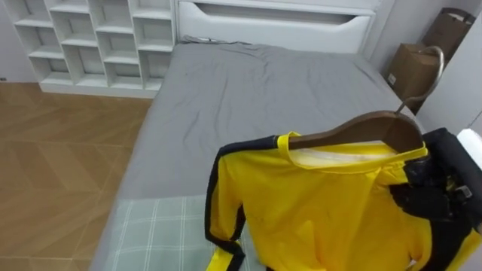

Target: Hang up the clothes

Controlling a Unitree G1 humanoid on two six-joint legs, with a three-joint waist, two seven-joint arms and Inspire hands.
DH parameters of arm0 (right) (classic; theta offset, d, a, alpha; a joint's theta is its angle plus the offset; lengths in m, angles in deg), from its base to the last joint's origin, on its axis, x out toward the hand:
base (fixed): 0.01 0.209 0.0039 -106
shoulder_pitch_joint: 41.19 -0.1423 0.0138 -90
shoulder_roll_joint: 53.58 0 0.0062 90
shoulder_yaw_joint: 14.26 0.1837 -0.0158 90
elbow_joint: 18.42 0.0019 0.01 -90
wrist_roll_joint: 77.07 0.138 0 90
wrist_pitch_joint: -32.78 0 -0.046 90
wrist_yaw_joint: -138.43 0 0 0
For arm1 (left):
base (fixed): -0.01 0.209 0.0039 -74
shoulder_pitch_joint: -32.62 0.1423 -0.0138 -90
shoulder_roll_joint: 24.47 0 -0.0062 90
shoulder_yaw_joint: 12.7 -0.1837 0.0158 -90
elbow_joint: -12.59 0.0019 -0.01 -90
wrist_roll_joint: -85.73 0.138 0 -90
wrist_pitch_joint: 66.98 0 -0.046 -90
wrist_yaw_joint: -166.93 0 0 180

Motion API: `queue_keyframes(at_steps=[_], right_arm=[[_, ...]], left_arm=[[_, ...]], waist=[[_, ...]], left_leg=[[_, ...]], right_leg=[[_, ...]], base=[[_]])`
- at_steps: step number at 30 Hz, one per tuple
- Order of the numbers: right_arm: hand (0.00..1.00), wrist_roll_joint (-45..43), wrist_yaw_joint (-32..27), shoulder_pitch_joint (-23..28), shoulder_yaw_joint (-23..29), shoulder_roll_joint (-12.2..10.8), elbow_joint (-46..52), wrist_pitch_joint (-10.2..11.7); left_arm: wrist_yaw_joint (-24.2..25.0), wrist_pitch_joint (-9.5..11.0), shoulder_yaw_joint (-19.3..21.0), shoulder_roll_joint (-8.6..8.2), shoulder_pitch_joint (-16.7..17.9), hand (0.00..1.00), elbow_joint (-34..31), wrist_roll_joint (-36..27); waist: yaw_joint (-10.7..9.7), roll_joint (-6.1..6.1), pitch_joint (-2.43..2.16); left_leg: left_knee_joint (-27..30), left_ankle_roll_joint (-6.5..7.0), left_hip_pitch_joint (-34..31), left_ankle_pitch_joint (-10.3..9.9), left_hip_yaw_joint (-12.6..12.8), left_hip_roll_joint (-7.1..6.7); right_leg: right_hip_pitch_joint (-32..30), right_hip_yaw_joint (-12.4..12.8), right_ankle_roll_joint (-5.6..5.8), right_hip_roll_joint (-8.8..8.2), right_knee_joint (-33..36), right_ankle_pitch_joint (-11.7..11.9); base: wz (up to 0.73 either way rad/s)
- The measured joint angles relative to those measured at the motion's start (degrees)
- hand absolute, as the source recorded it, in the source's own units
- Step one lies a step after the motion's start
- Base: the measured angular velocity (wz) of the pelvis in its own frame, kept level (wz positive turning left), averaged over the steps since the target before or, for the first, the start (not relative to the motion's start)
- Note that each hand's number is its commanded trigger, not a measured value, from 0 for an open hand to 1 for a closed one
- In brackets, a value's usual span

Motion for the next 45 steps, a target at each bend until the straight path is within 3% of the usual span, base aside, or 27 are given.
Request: queue_keyframes(at_steps=[7, 12, 14, 15, 17, 18, 20, 23, 24, 27, 30, 32, 33, 34, 35, 36, 37, 38, 39, 41, 42, 44, 45], right_arm=[[1.0, 0.07, -0.13, 1.39, 0.0, -0.43, -0.64, 0.0], [1.0, 0.23, -0.12, 1.87, -0.15, -1.14, -4.7, 0.06], [1.0, 0.37, -0.1, 1.81, -0.22, -1.48, -7.35, -0.25], [1.0, 0.17, -0.1, 1.81, -0.32, -1.67, -7.37, -0.63], [1.0, 0.15, -0.1, 1.78, -1.4, -1.71, -7.37, -1.09], [1.0, 0.55, -0.11, 1.77, -1.78, -1.51, -7.45, -1.14], [1.0, 0.41, -0.13, 1.98, -2.16, -1.58, -7.49, -1.55], [1.0, 0.16, -0.14, 1.98, -2.18, -2.12, -7.5, -2.31], [1.0, 0.27, -0.13, 1.95, -2.18, -2.26, -7.5, -2.32], [1.0, 0.55, -0.27, 1.71, -2.15, -2.4, -7.49, -2.31], [1.0, 0.15, -0.24, 0.82, -2.82, -2.5, -7.17, -2.25], [1.0, -0.31, -0.27, -0.73, -3.54, -2.56, -6.91, -1.84], [1.0, -0.46, -0.28, -1.04, -3.77, -2.43, -6.86, -1.83], [1.0, -0.72, -0.3, -2.3, -4.48, -2.23, -6.87, -1.81], [1.0, -1.19, -0.67, -3.27, -5.25, -2.31, -6.86, -1.51], [1.0, -1.29, -0.94, -3.58, -5.88, -2.31, -6.84, -1.48], [1.0, -1.71, -1.38, -4.08, -7.01, -2.37, -6.83, -1.48], [1.0, -1.83, -1.41, -4.22, -7.76, -2.42, -6.77, -1.52], [1.0, -1.99, -1.37, -4.22, -8.14, -2.41, -6.78, -1.75], [1.0, -2.0, -1.26, -4.34, -9.52, -2.42, -6.78, -2.13], [1.0, -1.85, -1.32, -4.34, -9.81, -2.41, -6.81, -2.14], [1.0, -2.45, -2.16, -4.34, -11.22, -2.54, -6.94, -2.19], [1.0, -2.71, -2.42, -4.34, -11.73, -2.6, -6.99, -2.23]], left_arm=[[-0.2, -0.76, -2.06, 0.29, -0.27, 0.0, -0.02, 0.5], [-0.13, -1.36, -3.31, 0.94, -1.02, 0.0, 0.2, 1.21], [-0.06, -1.74, -3.16, 1.51, -1.96, 0.0, 0.21, 1.7], [-0.06, -1.77, -3.16, 1.67, -2.2, 0.0, 0.21, 1.71], [-0.23, -1.89, -3.29, 2.52, -2.84, 0.0, 0.27, 1.61], [-0.28, -2.22, -4.09, 3.07, -3.05, 0.0, 0.42, 1.45], [-0.32, -2.94, -5.42, 3.63, -4.16, 0.0, 0.37, 1.26], [-0.34, -5.09, -5.43, 3.22, -5.12, 0.0, 0.25, 1.21], [-0.35, -5.41, -5.44, 3.07, -5.12, 0.0, 0.21, 1.22], [-0.46, -7.22, -5.96, 2.69, -4.13, 0.0, 0.03, 2.66], [-0.75, -9.19, -6.52, 2.71, -4.0, 0.0, -0.7, 5.77], [-1.58, -11.09, -6.5, 3.08, -3.97, 0.0, -1.05, 8.85], [-1.66, -11.73, -6.53, 3.09, -3.81, 0.0, -1.38, 9.35], [-1.69, -12.88, -6.76, 2.77, -3.05, 0.0, -2.11, 10.07], [-1.7, -14.42, -6.83, 2.41, -2.77, 0.0, -2.11, 11.31], [-1.72, -15.04, -6.81, 2.27, -2.68, 0.0, -2.11, 11.84], [-1.75, -15.75, -6.78, 2.07, -2.53, 0.0, -2.11, 11.88], [-1.81, -16.0, -6.69, 1.94, -2.47, 0.0, -2.11, 11.88], [-1.83, -16.11, -6.7, 1.92, -2.49, 0.0, -2.12, 11.88], [-3.45, -17.0, -6.67, 1.48, -2.46, 0.0, -2.19, 11.82], [-4.07, -17.1, -6.67, 1.26, -2.47, 0.0, -2.29, 11.72], [-6.21, -17.21, -6.44, 0.81, -2.47, 0.0, -3.6, 11.66], [-6.75, -17.2, -6.41, 0.74, -2.47, 0.0, -4.06, 11.66]], waist=[[-0.28, 0.19, -0.02], [-1.21, -0.09, -0.09], [-0.77, -0.21, 0.04], [-0.34, -0.16, 0.13], [0.95, 0.22, 0.32], [0.94, 0.58, 0.71], [-0.49, 0.84, 0.57], [-2.14, 1.34, 0.45], [-2.44, 1.42, 0.16], [-3.79, 1.84, 0.2], [-4.46, 2.52, 0.26], [-4.84, 2.07, -0.03], [-4.8, 1.98, -0.07], [-4.71, 2.18, 0.03], [-4.74, 2.41, 0.06], [-4.73, 2.35, 0.04], [-4.54, 1.97, 0.05], [-4.57, 1.93, 0.04], [-4.5, 1.96, 0.02], [-4.26, 1.65, 0.07], [-4.25, 1.7, 0.05], [-4.05, 1.92, 0.1], [-3.83, 1.93, 0.11]], left_leg=[[-0.05, 0.27, 0.08, -0.26, 3.59, 0.63], [-0.04, 0.15, 0.16, -0.61, 9.99, 1.95], [-0.12, -0.15, 0.58, -0.8, 17.52, 3.36], [-0.17, -0.33, 0.82, -0.92, 19.43, 3.7], [-0.32, -1.05, 1.69, -1.72, 27.54, 5.22], [-0.15, -1.2, 1.98, -2.67, 30.67, 5.84], [0.0, -1.47, 2.52, -3.65, 34.04, 6.16], [0.73, -2.13, 4.19, -4.62, 37.87, 6.36], [1.27, -2.3, 4.23, -4.91, 38.26, 6.65], [4.26, -3.19, 4.84, -5.8, 39.86, 7.92], [7.97, -4.13, 4.59, -7.74, 41.18, 9.69], [16.46, -5.06, 2.77, -8.39, 42.74, 12.13], [20.34, -5.06, 1.82, -8.1, 42.58, 13.47], [27.4, -4.85, 0.34, -6.77, 41.89, 15.79], [32.67, -4.65, -1.21, -4.21, 40.43, 17.25], [34.48, -4.42, -1.85, -2.71, 39.83, 17.51], [35.89, -3.84, -3.47, -0.88, 37.49, 17.14], [34.23, -3.56, -5.1, -1.89, 32.83, 15.07], [32.89, -3.54, -5.9, -2.4, 30.39, 14.12], [24.76, -3.91, -7.74, -3.33, 21.29, 9.74], [22.1, -3.91, -7.78, -3.33, 18.83, 8.53], [12.15, -4.11, -7.79, -3.18, 10.42, 4.41], [10.37, -4.12, -7.75, -3.14, 9.21, 3.64]], right_leg=[[-1.81, 2.36, 0.13, 0.28, 1.48, 0.12], [-5.27, 5.52, -0.04, 1.1, 2.88, 1.0], [-8.17, 3.15, -0.55, 0.93, 3.99, 2.02], [-8.85, 1.17, -1.02, 0.9, 4.18, 2.46], [-10.62, -8.5, -3.03, 0.5, 4.18, 4.71], [-11.0, -12.91, -3.46, 0.14, 4.4, 4.97], [-12.23, -15.58, -3.6, -0.32, 5.95, 4.49], [-12.88, -15.33, -3.66, -0.45, 8.18, 3.24], [-12.98, -15.31, -3.77, -0.3, 8.27, 3.16], [-13.42, -15.16, -5.79, 0.2, 8.8, 2.8], [-14.14, -14.72, -6.15, 0.71, 10.9, 0.62], [-15.35, -12.17, -6.1, 1.02, 13.43, -2.08], [-15.54, -11.31, -6.23, 1.24, 14.01, -2.3], [-15.6, -9.39, -6.48, 1.74, 14.95, -2.58], [-15.65, -7.25, -6.93, 2.34, 15.48, -2.78], [-15.8, -5.83, -7.06, 2.46, 15.74, -2.78], [-15.59, -2.76, -7.54, 2.69, 15.77, -2.56], [-15.76, -0.37, -7.87, 3.13, 15.12, -2.18], [-15.82, 0.84, -7.73, 3.49, 14.53, -1.72], [-16.19, 6.26, -7.38, 5.07, 12.07, 0.24], [-16.27, 7.72, -7.39, 5.56, 11.26, 0.93], [-16.62, 15.97, -8.2, 8.62, 8.6, 3.77], [-16.72, 18.04, -8.23, 9.35, 8.37, 4.31]], base=[[-0.21], [-0.51], [-1.14], [-1.64], [-1.95], [-1.5], [-0.92], [-0.65], [-0.45], [-0.28], [-0.18], [-0.37], [-0.55], [-0.8], [-0.91], [-1.04], [-1.07], [-1.06], [-1.03], [-1.11], [-1.16], [-1.18], [-1.31]])
